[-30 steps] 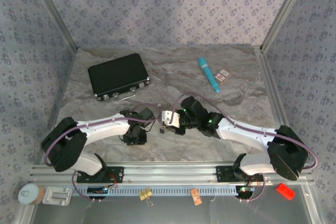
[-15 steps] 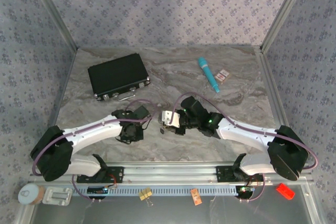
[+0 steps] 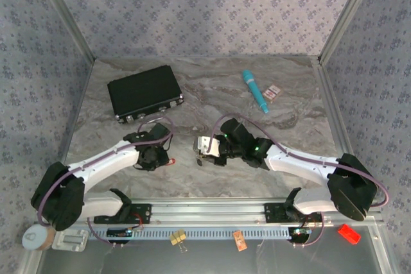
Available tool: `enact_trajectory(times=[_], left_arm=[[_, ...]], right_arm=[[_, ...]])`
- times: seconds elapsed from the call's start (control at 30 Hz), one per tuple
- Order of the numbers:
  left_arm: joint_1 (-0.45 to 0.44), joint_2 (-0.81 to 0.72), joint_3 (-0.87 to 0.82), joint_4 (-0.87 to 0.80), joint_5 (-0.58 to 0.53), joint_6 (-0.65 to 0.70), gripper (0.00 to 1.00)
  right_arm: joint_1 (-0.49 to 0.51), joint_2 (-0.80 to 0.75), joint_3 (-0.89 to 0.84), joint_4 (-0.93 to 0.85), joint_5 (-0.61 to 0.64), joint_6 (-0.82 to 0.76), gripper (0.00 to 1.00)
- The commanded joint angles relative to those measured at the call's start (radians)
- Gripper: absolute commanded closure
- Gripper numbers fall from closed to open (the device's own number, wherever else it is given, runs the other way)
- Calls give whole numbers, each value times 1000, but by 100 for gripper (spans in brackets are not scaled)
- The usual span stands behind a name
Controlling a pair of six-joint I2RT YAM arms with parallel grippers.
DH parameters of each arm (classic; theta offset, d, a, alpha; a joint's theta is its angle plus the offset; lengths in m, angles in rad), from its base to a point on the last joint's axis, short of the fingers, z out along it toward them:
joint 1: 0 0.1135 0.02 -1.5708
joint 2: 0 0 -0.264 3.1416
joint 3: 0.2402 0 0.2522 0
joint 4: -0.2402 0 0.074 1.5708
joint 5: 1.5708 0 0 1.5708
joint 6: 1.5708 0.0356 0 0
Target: Put the keys on the keyring
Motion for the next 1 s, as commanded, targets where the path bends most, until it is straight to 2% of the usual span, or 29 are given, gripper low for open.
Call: enact_trajectory(times=[0.0,0.13,0.23,0.47,0.7,0.97], left_arm=[[-8,25,46,15,20,-31,57],[-20,42,69,7,-10,-49,53],[-21,77,78,16,-15,-59,53],[-20,176,123,16,-16,-83,66],[-20,194,120,16,-29,-93,80],[-19,198,109,16,-33,-96,83]], right_arm=[[6,-27,20,-11,7,-16,100],[7,-25,17,-6,7,-14,100],[7,-22,18,-3,5,-14,100],[8,-24,19,-7,8,-15,100],[9,-24,19,-7,5,-16,100],[8,-24,17,-7,2,-19,100]])
